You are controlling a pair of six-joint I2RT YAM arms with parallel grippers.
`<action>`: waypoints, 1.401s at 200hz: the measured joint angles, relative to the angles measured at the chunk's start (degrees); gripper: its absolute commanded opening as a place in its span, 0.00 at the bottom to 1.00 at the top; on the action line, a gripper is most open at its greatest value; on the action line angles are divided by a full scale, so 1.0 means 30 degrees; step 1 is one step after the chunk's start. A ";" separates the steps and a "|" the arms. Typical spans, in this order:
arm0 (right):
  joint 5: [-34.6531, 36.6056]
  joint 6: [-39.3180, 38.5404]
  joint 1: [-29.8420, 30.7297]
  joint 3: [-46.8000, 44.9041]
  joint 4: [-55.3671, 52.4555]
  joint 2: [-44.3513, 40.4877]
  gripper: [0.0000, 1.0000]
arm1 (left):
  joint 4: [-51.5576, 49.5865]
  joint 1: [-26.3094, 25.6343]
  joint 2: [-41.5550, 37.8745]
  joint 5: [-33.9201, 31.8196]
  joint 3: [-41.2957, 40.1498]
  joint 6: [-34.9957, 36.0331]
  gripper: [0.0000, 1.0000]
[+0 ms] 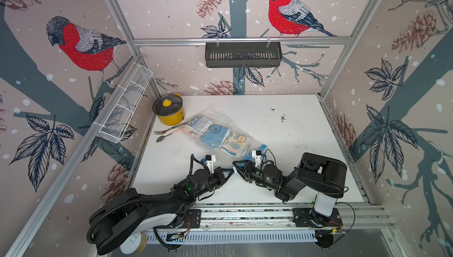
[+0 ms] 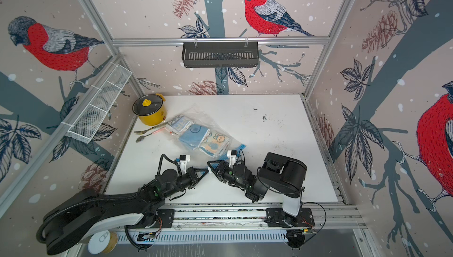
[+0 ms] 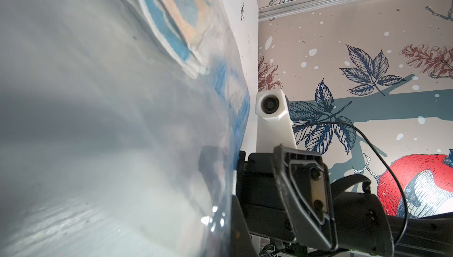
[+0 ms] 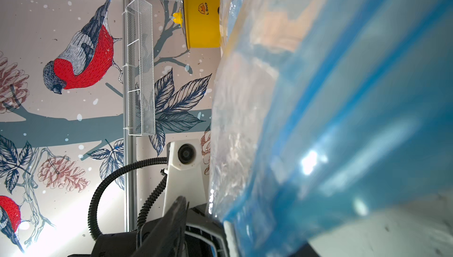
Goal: Place the folded towel into the vacuum bag
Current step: Close the vacuum bag at the center of the board.
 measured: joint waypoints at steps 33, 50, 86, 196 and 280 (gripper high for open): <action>0.0066 0.0277 0.0306 0.0138 0.0291 0.0495 0.54 | -0.0007 0.0000 0.0102 -0.0073 0.0175 0.0138 0.00; 0.0066 0.0284 0.0364 0.0189 0.0466 0.0452 0.46 | 0.0029 0.0000 0.0466 -0.0080 0.0248 0.0226 0.00; 0.0408 0.0284 0.0474 -0.0022 0.0372 -0.0095 0.31 | 0.0933 0.0000 0.1370 -0.0066 0.0255 0.0342 0.00; 0.0692 0.0255 0.0342 0.0291 -0.0277 -0.0044 0.06 | 0.1443 0.0000 0.1552 -0.0466 0.0262 0.0474 0.00; 0.0379 0.0270 0.0095 0.0444 -0.0940 -0.0095 0.00 | 0.0546 0.0000 0.0947 -0.0539 0.0262 0.0495 0.00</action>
